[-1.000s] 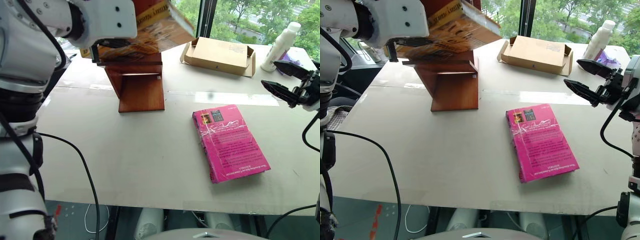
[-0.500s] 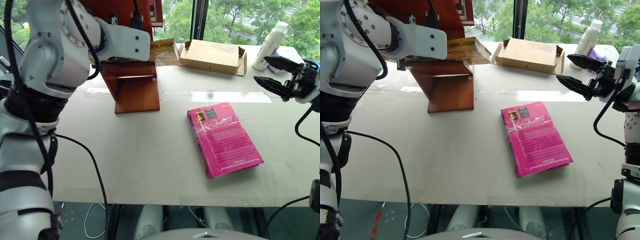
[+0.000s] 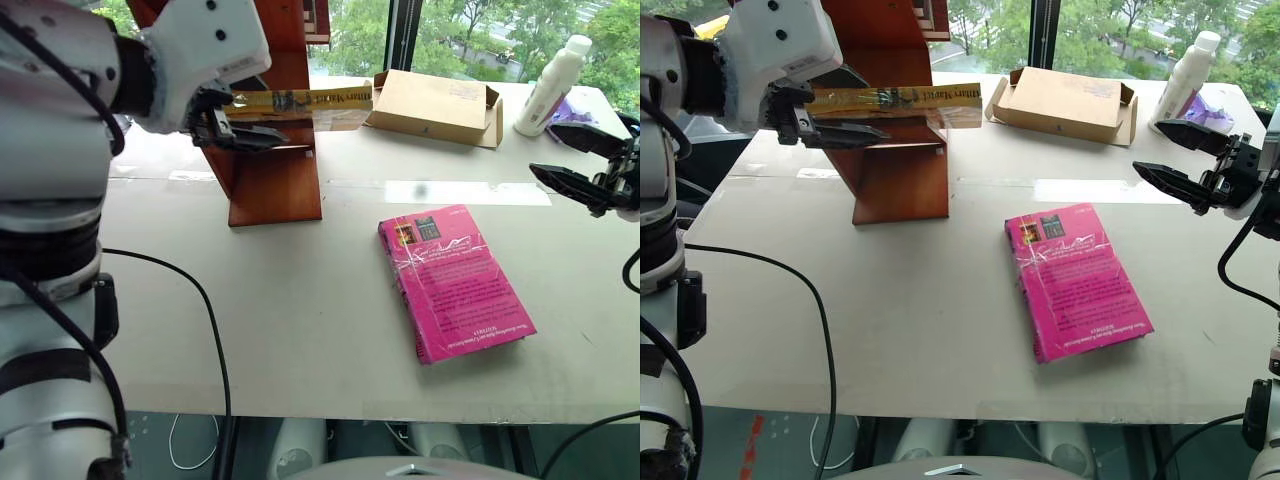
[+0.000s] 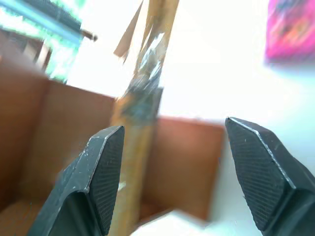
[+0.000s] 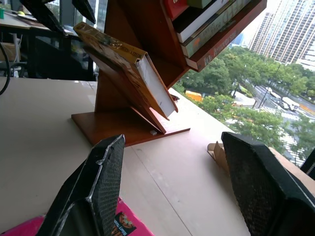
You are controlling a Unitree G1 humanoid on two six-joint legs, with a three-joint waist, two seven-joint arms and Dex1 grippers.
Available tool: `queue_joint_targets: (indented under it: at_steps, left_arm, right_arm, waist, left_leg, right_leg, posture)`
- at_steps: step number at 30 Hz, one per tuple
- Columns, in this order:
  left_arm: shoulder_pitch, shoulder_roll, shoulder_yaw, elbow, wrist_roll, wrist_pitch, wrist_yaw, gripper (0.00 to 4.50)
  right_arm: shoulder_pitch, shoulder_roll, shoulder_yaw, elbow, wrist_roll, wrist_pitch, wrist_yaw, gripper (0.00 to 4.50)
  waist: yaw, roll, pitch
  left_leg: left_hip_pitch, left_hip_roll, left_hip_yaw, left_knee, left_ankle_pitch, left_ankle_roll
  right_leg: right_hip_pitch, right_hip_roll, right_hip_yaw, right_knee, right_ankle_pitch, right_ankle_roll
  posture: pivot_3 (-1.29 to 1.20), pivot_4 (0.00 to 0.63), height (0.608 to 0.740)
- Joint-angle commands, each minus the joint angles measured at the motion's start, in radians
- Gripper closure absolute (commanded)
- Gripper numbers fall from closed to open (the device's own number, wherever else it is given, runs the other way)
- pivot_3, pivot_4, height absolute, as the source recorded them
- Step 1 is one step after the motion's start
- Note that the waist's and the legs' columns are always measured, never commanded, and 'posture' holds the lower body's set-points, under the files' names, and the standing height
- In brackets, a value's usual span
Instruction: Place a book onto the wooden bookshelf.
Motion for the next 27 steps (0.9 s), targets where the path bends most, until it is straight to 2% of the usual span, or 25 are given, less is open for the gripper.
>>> queue_joint_targets:
  at_steps: [1, 2, 3, 10, 14, 20, 24, 27]
  left_arm:
    - [0.114, -0.152, 0.158, -0.198, -0.145, 0.181, 0.092, 1.12]
    - [0.197, -0.262, 0.206, -0.255, -0.175, 0.189, 0.147, 1.12]
    - [0.263, -0.333, 0.238, -0.291, -0.201, 0.18, 0.187, 1.12]
    - [0.62, -0.479, 0.251, -0.312, -0.352, 0.081, 0.356, 1.12]
    - [0.807, -0.429, 0.221, -0.25, -0.366, -0.097, 0.41, 1.12]
    - [1.035, -0.336, 0.292, -0.093, -0.393, -0.354, 0.418, 1.12]
    - [1.159, -0.292, 0.334, -0.051, -0.424, -0.455, 0.421, 1.12]
    - [1.197, -0.272, 0.349, -0.027, -0.461, -0.477, 0.438, 1.12]
  right_arm:
    - [0.022, -0.036, -0.056, -0.056, 0.024, 0.019, -0.017, 1.24]
    - [0.041, -0.041, -0.065, -0.085, 0.032, 0.036, -0.03, 1.24]
    - [0.057, -0.046, -0.075, -0.107, 0.041, 0.051, -0.04, 1.24]
    - [0.224, -0.078, -0.182, -0.22, 0.079, 0.133, -0.093, 1.24]
    - [0.366, -0.095, -0.249, -0.254, 0.051, 0.156, -0.094, 1.24]
    - [0.692, -0.106, -0.393, -0.205, -0.061, 0.133, -0.056, 1.24]
    - [0.831, -0.093, -0.456, -0.155, -0.11, 0.089, -0.03, 1.24]
    - [0.88, -0.091, -0.47, -0.129, -0.135, 0.058, -0.023, 1.24]
  waist:
    - [0.006, 0.0, 0.0]
    - [0.008, 0.0, 0.0]
    - [0.01, 0.001, 0.0]
    - [0.01, 0.0, 0.0]
    - [0.009, -0.001, 0.0]
    - [0.021, -0.001, -0.001]
    - [0.017, 0.0, -0.001]
    - [0.012, 0.0, -0.001]
  left_leg:
    - [0.001, 0.0, -0.001, 0.002, 0.0, 0.0]
    - [0.001, 0.0, -0.001, 0.003, 0.0, 0.001]
    - [0.002, 0.0, -0.002, 0.004, 0.0, 0.001]
    - [0.006, 0.0, -0.006, 0.006, 0.0, 0.001]
    - [0.015, -0.001, -0.005, 0.002, -0.001, 0.001]
    - [0.017, -0.002, -0.006, 0.001, -0.002, 0.003]
    - [0.017, -0.002, -0.004, 0.001, -0.003, 0.004]
    - [0.017, -0.002, -0.005, 0.001, -0.003, 0.004]
  right_leg:
    - [0.002, 0.0, -0.001, 0.001, 0.0, 0.0]
    - [0.003, 0.0, -0.001, 0.001, 0.0, 0.0]
    - [0.004, 0.0, -0.002, 0.002, 0.0, 0.0]
    - [0.01, 0.0, -0.005, 0.001, 0.0, -0.001]
    - [0.018, -0.001, -0.004, 0.0, 0.0, -0.001]
    - [0.021, -0.005, -0.005, -0.003, -0.002, -0.005]
    - [0.021, -0.013, -0.005, -0.004, -0.002, -0.006]
    - [0.021, -0.015, -0.006, -0.004, -0.002, -0.006]
  posture:
    - [0.0, 0.15, 0.74]
    - [0.0, 0.15, 0.74]
    - [0.0, 0.15, 0.74]
    - [0.0, 0.15, 0.74]
    - [0.0, 0.15, 0.74]
    - [0.0, 0.15, 0.74]
    - [0.0, 0.15, 0.74]
    - [0.0, 0.15, 0.74]
